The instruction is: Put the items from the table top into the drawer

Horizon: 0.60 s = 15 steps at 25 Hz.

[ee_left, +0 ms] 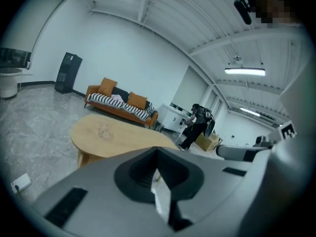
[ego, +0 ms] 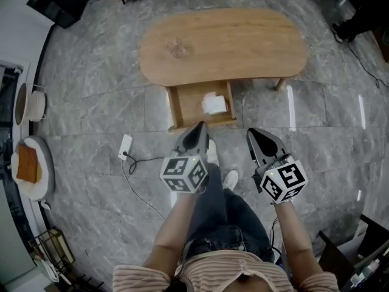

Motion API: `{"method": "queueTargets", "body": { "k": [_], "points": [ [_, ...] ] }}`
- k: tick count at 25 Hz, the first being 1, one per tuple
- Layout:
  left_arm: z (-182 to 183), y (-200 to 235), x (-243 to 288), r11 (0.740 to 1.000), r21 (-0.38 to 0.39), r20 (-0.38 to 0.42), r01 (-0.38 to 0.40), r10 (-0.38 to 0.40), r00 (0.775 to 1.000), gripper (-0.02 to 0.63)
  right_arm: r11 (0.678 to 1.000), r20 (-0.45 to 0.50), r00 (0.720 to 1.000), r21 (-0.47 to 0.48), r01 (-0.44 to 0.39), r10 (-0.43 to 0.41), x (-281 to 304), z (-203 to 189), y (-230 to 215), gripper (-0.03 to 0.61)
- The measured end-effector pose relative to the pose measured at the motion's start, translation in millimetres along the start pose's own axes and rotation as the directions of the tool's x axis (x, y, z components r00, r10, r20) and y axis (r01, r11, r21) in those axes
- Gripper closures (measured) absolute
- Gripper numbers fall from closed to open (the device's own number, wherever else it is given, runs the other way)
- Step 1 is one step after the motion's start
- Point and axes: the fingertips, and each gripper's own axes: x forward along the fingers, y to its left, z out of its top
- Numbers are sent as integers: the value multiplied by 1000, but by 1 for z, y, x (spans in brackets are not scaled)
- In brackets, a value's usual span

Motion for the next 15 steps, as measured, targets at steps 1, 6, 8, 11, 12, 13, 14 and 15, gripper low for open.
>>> {"method": "queueTargets", "body": {
  "k": [1,6,8,11,12,13,14,15],
  "points": [
    [6,-5,-5,1000,8,17,8,-9,1000,600,1000,13,1000,5,-9,9,-3,5,4,571],
    [30,-25,-29,996,84,70,30,-36,997,600,998,64,997,-44,-39,42,-17,30,28,571],
    [39,-36,-39,991,130,86,35,-46,995,600,997,85,995,-72,-40,46,-23,40,36,571],
    [52,-51,-54,980,194,113,37,-60,992,600,995,114,992,-98,-36,47,-32,53,45,571],
    [57,-56,-59,977,210,122,39,-66,990,600,994,123,991,-103,-34,47,-35,57,47,571],
    [61,-60,-63,974,224,130,41,-71,989,600,994,133,990,-108,-32,46,-38,62,50,571],
    [65,-64,-68,971,237,138,41,-75,988,600,993,142,989,-113,-30,46,-42,67,52,571],
    [69,-67,-73,968,248,146,39,-77,986,600,992,150,988,-119,-28,46,-45,72,55,571]
  ]
}}
